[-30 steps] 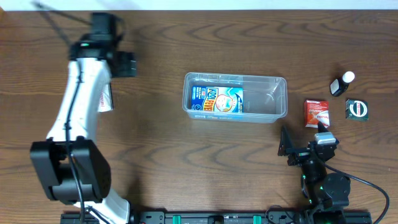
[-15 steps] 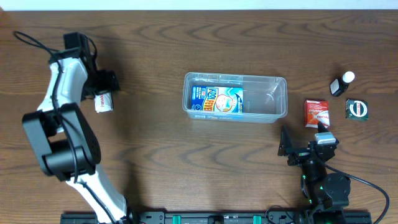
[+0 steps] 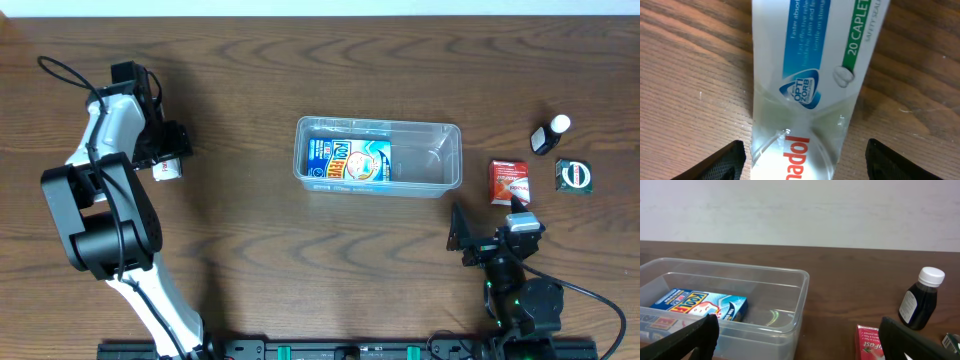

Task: Pack container
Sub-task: 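Grasp the white Panadol box with the left gripper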

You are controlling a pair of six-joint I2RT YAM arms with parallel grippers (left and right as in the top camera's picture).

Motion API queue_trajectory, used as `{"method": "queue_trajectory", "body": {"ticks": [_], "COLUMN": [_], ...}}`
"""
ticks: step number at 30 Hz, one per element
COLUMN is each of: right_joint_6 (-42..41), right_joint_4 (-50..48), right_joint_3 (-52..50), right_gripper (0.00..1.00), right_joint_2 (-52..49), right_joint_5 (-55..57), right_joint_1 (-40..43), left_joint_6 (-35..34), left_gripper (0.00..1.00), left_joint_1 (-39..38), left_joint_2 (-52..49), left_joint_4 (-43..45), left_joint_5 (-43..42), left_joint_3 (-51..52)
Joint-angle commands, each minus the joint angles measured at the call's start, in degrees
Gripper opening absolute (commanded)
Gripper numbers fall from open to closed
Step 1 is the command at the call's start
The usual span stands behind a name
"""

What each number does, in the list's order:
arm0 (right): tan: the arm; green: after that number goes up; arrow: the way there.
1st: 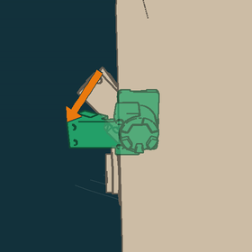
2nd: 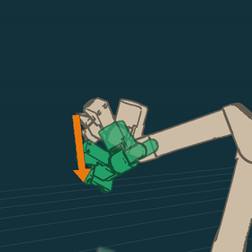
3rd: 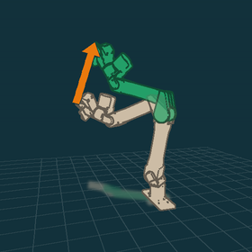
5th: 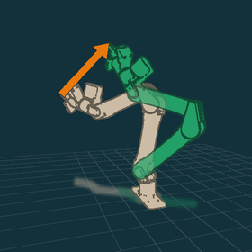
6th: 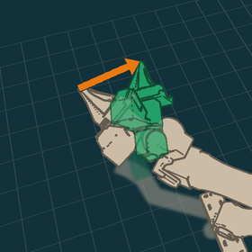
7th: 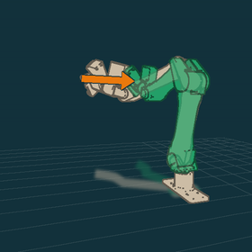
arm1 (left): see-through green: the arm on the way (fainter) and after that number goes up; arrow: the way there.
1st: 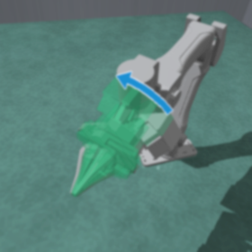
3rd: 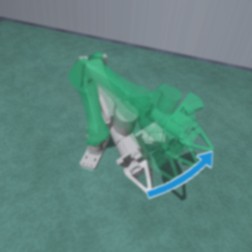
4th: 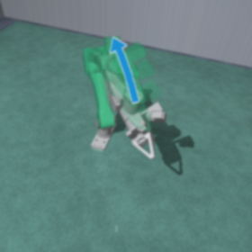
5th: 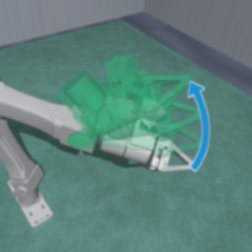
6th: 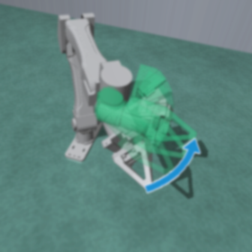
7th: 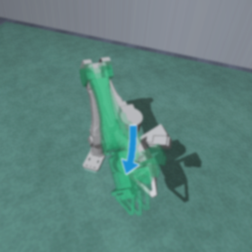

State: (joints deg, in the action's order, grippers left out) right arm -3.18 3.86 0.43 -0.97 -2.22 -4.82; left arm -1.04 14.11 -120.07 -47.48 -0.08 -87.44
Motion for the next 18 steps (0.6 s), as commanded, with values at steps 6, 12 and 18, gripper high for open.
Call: {"method": "queue_trajectory", "body": {"ticks": [6, 12, 18], "right_joint_6": [0.7, 0.7, 0.7], "right_joint_4": [0.2, 0.2, 0.2], "right_joint_3": [-0.1, -0.1, -0.1], "right_gripper": [0.99, 0.99, 0.99], "right_joint_2": [0.2, 0.2, 0.2], "right_joint_5": [-0.6, -0.6, -0.6], "right_joint_1": [0.7, 0.7, 0.7], "left_joint_6": [0.6, 0.8, 2.5], "left_gripper": [0.76, 0.76, 0.76], "left_joint_1": [0.3, 0.3, 0.3], "left_joint_2": [-1.5, -2.6, -4.0], "left_joint_4": [0.2, 0.4, 1.0], "left_joint_5": [-0.4, -0.4, -0.4], "left_joint_3": [0.0, 0.3, 0.3]}}
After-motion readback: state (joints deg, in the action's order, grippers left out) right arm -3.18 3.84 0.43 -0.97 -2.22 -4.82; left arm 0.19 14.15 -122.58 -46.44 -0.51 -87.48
